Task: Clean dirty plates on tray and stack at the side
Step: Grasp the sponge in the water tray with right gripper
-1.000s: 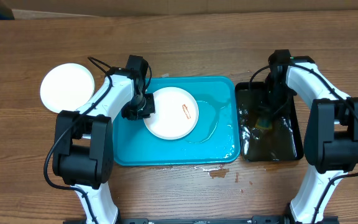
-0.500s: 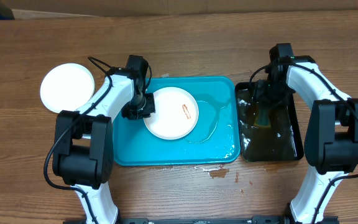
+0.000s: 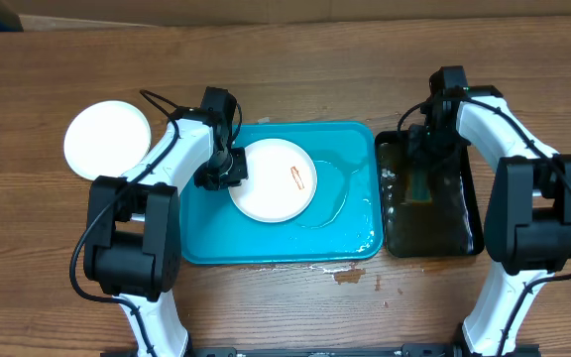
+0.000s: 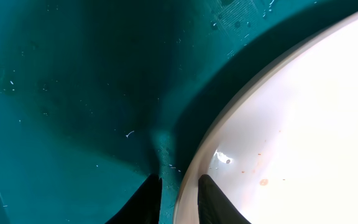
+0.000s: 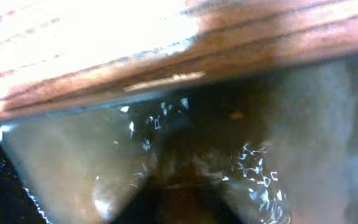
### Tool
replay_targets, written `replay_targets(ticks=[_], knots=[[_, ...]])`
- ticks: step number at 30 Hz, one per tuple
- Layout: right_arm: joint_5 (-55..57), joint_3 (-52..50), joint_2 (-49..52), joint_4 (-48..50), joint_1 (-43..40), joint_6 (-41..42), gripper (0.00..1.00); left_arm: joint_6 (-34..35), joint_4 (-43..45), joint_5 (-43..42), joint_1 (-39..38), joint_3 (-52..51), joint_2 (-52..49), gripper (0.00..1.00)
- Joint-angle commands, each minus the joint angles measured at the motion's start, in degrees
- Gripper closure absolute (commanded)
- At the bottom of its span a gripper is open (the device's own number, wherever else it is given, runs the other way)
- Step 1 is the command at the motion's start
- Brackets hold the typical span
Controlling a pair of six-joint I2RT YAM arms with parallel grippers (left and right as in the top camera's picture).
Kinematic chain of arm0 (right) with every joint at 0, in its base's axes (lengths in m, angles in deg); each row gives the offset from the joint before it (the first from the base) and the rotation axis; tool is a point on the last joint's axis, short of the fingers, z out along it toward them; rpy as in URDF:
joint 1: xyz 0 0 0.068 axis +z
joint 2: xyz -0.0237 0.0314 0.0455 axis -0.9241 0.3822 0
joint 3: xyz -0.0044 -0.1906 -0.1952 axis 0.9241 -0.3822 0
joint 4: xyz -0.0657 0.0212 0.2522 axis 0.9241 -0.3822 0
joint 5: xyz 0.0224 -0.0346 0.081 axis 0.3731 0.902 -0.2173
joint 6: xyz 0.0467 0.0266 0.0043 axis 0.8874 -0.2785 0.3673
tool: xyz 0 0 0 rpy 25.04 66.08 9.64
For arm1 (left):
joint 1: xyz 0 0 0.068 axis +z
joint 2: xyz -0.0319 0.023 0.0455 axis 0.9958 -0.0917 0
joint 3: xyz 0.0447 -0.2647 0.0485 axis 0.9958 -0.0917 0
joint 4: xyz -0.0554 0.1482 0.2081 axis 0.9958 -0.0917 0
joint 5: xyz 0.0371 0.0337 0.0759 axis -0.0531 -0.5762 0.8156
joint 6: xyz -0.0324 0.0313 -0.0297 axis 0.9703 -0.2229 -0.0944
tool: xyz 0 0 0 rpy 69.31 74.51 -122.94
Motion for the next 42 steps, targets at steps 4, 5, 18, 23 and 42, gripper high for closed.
replay_targets(ticks=[4, 5, 18, 23, 42], knots=[[-0.5, 3.6, 0.5, -1.1, -0.2, -0.5, 0.44, 0.9, 0.2, 0.2, -0.1, -0.3, -0.2, 0.77], [-0.5, 4.4, 0.5, -2.2, -0.2, -0.4, 0.36, 0.9, 0.2, 0.2, -0.1, -0.3, -0.2, 0.76], [-0.5, 7.6, 0.5, -19.2, -0.1, -0.4, 0.32, 0.9, 0.3, -0.1, -0.1, -0.3, -0.2, 0.77], [-0.5, 2.6, 0.5, -14.8, -0.1, -0.2, 0.32, 0.9, 0.3, -0.1, -0.1, -0.3, -0.2, 0.77], [-4.4, 1.6, 0.5, -13.1, -0.3, -5.0, 0.96, 0.8, 4.5, -0.2, -0.1, -0.3, -0.2, 0.78]])
